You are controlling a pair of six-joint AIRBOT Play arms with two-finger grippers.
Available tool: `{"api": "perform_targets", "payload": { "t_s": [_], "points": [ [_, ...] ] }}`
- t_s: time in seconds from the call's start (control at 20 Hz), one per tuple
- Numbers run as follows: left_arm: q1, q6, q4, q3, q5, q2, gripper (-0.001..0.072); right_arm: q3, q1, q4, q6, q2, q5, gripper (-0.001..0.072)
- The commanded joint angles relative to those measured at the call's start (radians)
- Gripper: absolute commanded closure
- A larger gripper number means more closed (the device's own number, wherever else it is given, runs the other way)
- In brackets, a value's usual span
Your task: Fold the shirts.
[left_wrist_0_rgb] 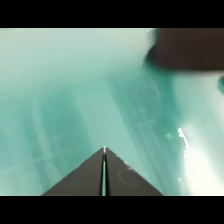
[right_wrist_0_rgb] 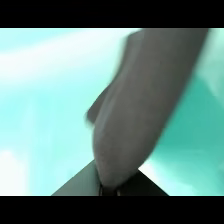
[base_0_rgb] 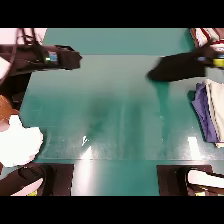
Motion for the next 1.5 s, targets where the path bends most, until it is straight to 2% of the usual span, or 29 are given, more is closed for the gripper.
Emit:
{"api": "perform_targets", "payload": {
  "t_s": [0.0,0.15,0.4,0.65,0.8,0.95,1.4,1.45],
  "points": [
    [-0.08,-0.008,0.0,0.0,0.035,-0.06,0.0683,0.002,-0.256,-0.015,0.01,0.029,-0.01,0.0694],
    [-0.112,-0.008,-0.004,0.0,0.036,-0.099,0.0683,0.002,-0.351,-0.003,0.01,-0.005,-0.018,0.0694],
    [-0.114,-0.008,-0.018,0.0,0.037,-0.113,0.0683,0.055,-0.36,0.074,-0.016,-0.006,-0.032,0.0694],
    [-0.114,-0.004,-0.018,0.0,0.035,-0.113,0.0683,0.292,-0.373,0.096,-0.01,-0.006,0.09,0.0695],
    [-0.114,-0.004,-0.018,0.0,0.034,-0.113,0.0682,0.351,-0.416,0.086,0.019,-0.003,0.183,0.0695],
    [-0.114,-0.004,-0.019,0.0,0.033,-0.113,0.0682,0.27,-0.469,0.077,0.019,0.054,0.209,0.0694],
    [-0.114,0.005,-0.018,0.0,0.033,-0.113,0.0682,-0.226,-0.674,-0.297,0.019,0.336,0.276,0.0692],
    [-0.114,0.006,-0.018,0.0,0.033,-0.113,0.0682,-0.268,-0.7,-0.321,0.019,0.36,0.283,0.0668]
  ]
}}
